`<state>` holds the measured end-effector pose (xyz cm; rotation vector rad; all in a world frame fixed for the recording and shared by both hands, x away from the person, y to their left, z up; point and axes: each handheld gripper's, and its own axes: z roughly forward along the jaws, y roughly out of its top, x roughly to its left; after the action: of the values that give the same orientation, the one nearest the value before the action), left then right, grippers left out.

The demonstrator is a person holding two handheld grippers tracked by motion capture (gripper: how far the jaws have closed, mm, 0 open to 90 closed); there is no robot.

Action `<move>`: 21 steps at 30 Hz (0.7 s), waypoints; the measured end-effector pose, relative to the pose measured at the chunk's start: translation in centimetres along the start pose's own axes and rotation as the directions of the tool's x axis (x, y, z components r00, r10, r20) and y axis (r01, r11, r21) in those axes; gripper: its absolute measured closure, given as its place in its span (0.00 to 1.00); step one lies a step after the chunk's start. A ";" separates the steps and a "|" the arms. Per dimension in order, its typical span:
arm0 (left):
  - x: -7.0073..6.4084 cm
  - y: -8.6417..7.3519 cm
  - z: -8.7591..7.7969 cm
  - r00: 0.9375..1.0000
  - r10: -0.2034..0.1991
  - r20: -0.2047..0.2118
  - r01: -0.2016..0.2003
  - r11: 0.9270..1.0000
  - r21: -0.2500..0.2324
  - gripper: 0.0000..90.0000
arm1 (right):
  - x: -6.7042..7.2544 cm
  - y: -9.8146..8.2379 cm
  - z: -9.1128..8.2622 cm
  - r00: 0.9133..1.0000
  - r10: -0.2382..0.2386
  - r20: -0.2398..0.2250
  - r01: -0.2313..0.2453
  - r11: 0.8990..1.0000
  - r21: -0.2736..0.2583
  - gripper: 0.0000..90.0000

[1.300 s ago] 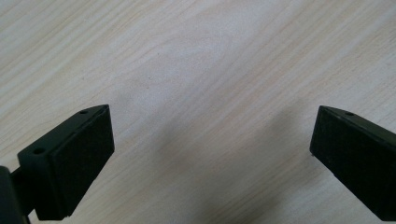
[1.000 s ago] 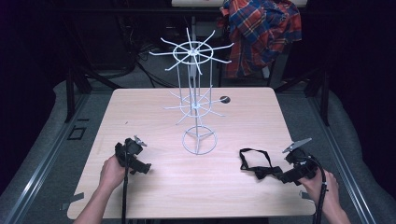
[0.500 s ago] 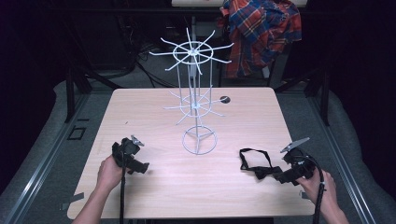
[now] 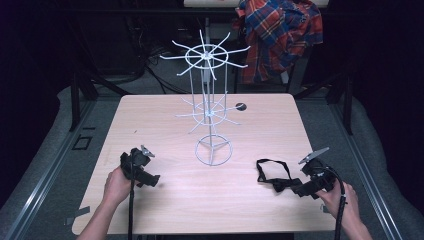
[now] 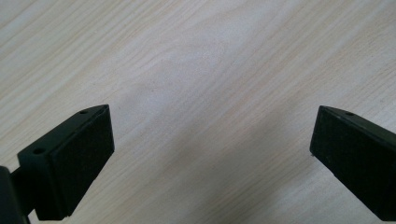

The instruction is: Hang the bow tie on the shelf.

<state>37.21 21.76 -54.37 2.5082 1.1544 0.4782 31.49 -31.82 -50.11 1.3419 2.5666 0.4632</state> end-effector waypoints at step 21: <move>-0.1 0.1 0.4 1.000 -0.008 0.008 0.008 1.000 0.014 0.00 | -0.3 3.0 0.5 1.000 -0.008 -0.002 0.008 0.996 -0.087 0.13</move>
<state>37.42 21.51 -54.72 2.5137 1.1689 0.4594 34.08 -30.34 -49.42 1.3016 2.5220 0.5678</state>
